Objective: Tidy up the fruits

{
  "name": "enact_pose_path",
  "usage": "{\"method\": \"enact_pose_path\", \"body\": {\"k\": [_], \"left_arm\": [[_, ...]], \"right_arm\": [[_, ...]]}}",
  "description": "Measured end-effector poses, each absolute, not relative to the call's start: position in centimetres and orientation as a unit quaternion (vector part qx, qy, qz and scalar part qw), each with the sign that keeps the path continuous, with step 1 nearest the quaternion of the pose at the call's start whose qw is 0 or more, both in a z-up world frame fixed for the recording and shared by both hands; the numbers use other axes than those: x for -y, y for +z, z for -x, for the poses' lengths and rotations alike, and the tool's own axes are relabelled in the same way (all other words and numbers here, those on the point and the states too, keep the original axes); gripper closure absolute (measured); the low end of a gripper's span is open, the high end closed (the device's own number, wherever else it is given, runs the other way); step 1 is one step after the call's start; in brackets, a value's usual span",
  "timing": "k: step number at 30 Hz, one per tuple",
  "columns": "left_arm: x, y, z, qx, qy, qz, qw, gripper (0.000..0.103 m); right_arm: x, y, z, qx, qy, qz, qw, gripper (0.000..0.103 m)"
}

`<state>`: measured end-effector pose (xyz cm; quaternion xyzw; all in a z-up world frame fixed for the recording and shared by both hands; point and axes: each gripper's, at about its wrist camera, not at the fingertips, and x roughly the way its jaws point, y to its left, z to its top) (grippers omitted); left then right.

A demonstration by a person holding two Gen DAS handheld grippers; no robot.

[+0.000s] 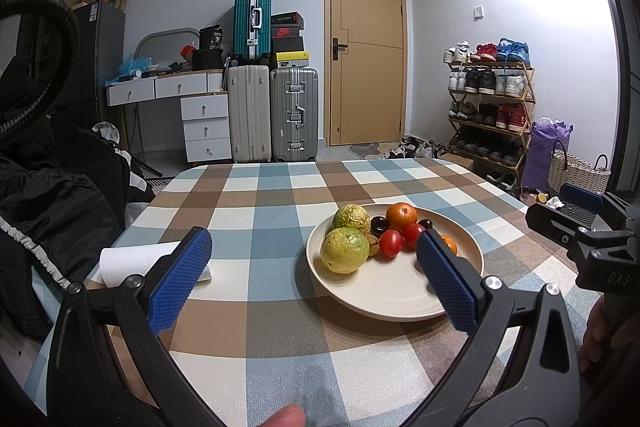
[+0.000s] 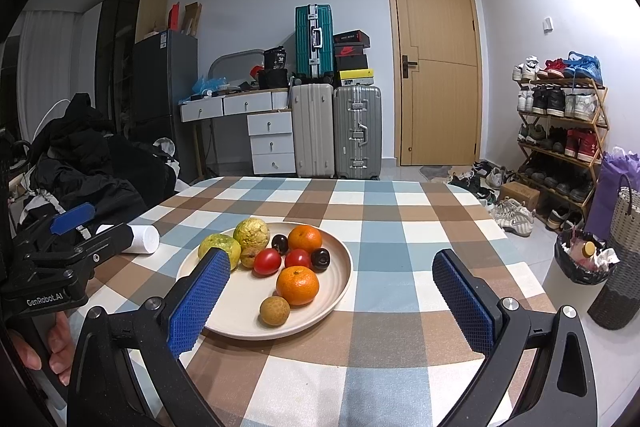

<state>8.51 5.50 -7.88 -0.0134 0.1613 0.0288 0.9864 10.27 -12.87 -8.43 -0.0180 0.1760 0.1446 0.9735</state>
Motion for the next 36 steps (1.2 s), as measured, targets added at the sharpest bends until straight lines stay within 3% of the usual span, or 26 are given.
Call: {"method": "enact_pose_path", "body": {"k": [36], "left_arm": [[-5.52, -7.88, -8.51, -0.161, 0.028, 0.014, 0.986, 0.001]], "right_arm": [[13.32, -8.34, -10.23, -0.175, 0.139, 0.018, 0.975, 0.0]]}}
